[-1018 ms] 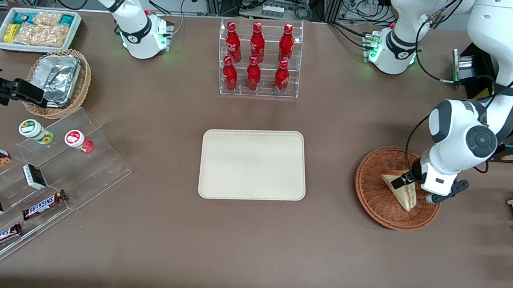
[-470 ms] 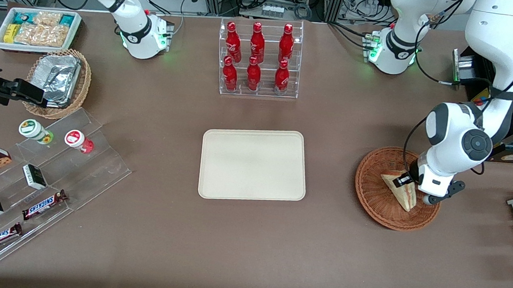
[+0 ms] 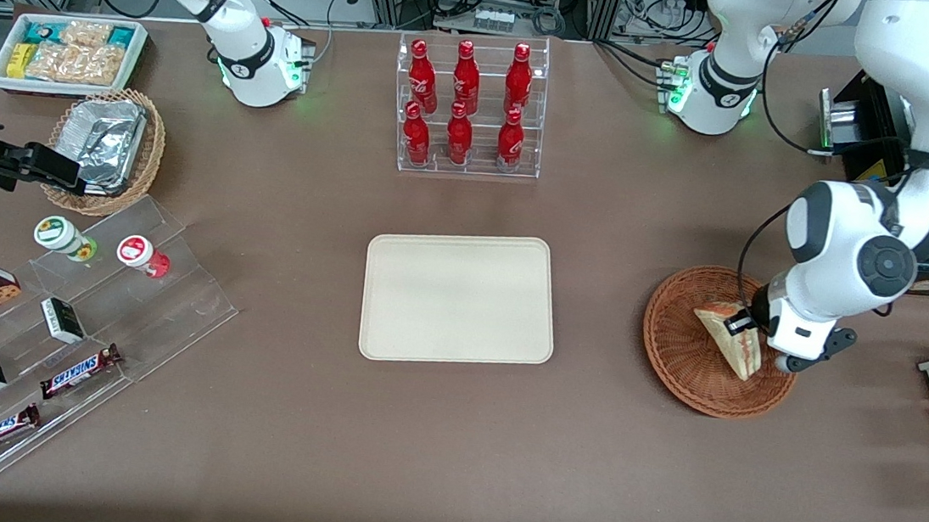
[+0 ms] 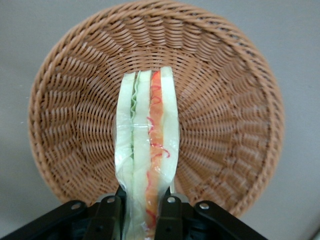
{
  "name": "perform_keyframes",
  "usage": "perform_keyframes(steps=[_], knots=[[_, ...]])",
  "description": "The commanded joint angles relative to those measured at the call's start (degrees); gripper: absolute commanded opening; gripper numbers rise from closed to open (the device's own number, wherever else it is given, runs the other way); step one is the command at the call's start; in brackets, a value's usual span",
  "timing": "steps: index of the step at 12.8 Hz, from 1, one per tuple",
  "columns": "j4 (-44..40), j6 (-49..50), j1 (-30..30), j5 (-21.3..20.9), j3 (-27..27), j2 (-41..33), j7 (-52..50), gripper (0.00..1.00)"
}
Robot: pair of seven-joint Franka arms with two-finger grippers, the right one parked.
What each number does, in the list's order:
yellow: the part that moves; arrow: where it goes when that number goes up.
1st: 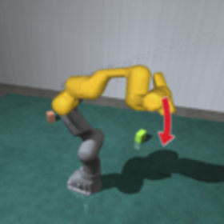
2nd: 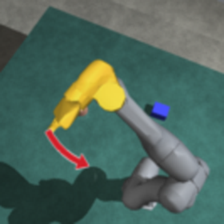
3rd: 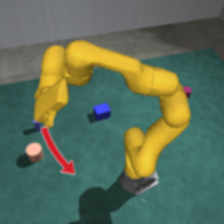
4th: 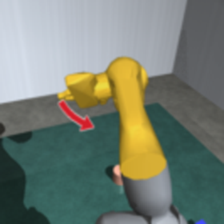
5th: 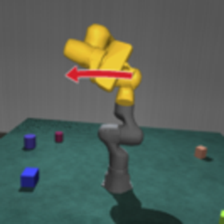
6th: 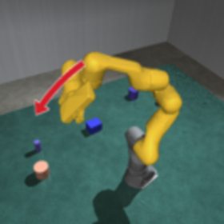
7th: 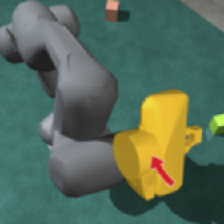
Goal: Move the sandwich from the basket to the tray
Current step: 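Lift the sandwich and carry it with the left gripper over the cream tray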
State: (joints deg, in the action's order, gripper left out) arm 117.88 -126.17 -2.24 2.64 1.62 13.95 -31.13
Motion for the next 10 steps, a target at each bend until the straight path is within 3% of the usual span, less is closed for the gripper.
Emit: perform_keyframes(steps=[1, 5, 10], knots=[[-6.16, 8.37, -0.83, 0.26, 1.01, -0.32, -0.77, 0.00], [-9.42, 10.42, -2.85, 0.17, 5.58, 0.20, -3.49, 0.00], [-13.55, 10.24, -11.54, 0.17, 6.11, 2.83, -4.12, 0.00]])
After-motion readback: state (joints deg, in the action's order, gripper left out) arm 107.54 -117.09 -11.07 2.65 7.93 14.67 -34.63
